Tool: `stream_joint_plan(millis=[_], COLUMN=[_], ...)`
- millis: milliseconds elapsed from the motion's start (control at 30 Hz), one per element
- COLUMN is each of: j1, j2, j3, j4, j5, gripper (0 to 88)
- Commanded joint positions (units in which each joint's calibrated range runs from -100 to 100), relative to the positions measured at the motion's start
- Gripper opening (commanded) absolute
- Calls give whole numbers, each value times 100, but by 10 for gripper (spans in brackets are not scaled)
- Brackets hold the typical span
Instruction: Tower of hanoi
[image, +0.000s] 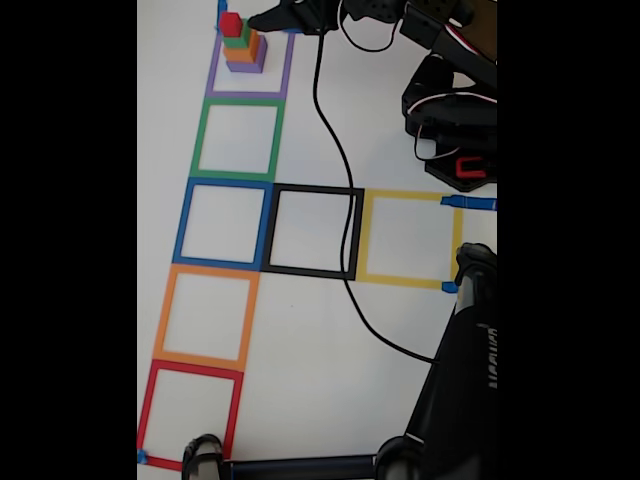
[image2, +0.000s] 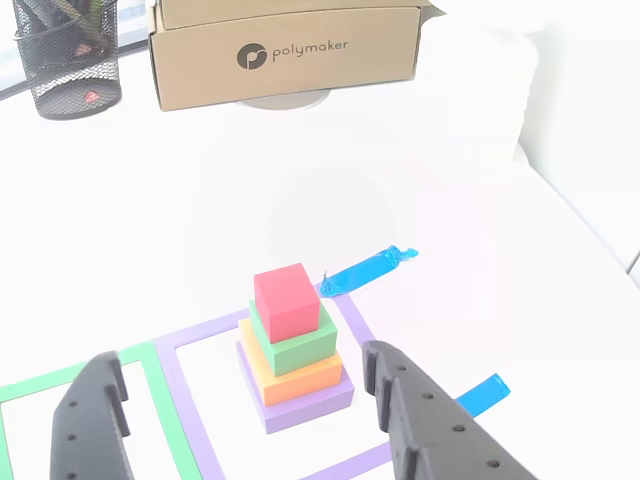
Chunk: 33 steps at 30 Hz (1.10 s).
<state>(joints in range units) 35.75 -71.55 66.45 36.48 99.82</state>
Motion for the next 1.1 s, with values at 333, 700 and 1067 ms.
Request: stream_joint_plan(millis=[333, 700, 1067], j1=[653, 643, 174], j2=[2476, 4139, 5463], j3=[455, 483, 283], j4=[-3526, -5300, -6555], j5=[18, 18, 18], gripper=[384, 374, 362])
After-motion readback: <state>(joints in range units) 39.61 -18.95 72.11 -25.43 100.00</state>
